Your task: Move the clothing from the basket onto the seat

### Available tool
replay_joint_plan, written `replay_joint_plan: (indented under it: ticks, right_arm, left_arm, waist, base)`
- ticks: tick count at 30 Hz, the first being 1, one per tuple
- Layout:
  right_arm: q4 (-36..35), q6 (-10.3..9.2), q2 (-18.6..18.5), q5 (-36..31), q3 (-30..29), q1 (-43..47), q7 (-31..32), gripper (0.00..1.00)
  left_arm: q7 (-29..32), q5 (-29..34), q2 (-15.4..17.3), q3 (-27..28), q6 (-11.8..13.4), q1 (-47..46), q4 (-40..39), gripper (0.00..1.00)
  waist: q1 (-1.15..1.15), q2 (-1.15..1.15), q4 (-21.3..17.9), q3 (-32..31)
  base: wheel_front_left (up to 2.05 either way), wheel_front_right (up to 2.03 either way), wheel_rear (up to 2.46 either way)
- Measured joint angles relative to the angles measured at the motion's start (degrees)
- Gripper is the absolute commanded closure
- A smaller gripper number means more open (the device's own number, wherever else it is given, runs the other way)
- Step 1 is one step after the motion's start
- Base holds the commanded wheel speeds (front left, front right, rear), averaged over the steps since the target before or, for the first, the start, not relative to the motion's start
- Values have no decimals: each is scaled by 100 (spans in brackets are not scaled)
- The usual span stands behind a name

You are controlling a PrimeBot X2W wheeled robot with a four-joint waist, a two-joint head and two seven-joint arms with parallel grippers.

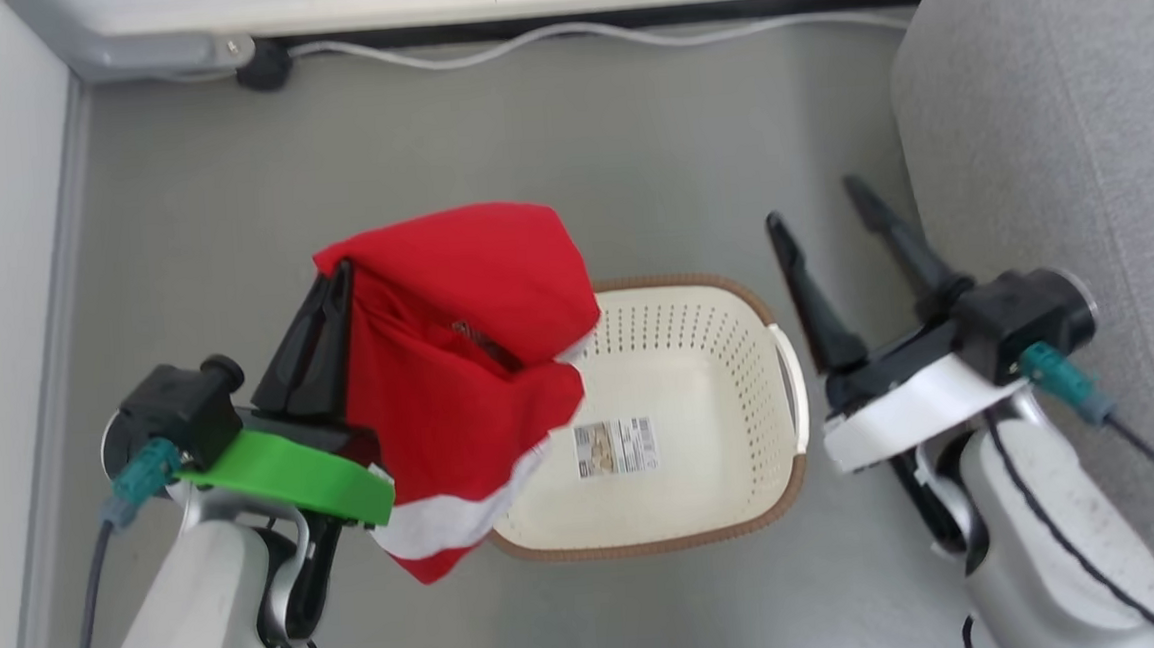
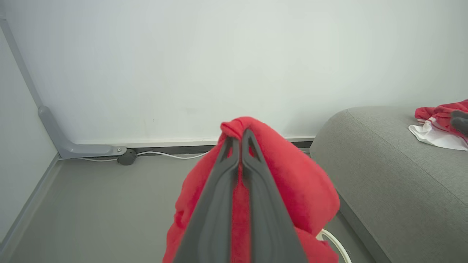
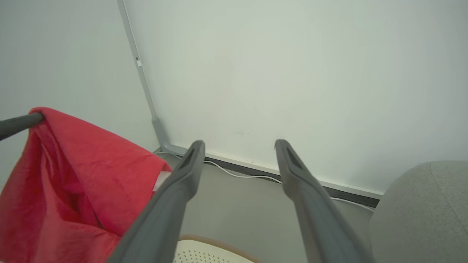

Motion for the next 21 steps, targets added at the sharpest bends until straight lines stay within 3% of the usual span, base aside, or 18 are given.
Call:
replay_joint_plan:
  ticks: [8, 21]
  right_arm:
    - [237, 231, 77, 56, 769, 445, 1, 0]
    - [435, 280, 163, 278, 1682, 783, 1, 0]
  left_arm:
    - [2, 110, 5, -235, 0, 390, -172, 100]
    - [556, 143, -66, -1126, -52, 918, -598, 100]
  waist:
    - [0, 0, 9, -679]
    - [0, 0, 28, -1699]
  base:
    - [0, 0, 0]
    - [0, 0, 0]
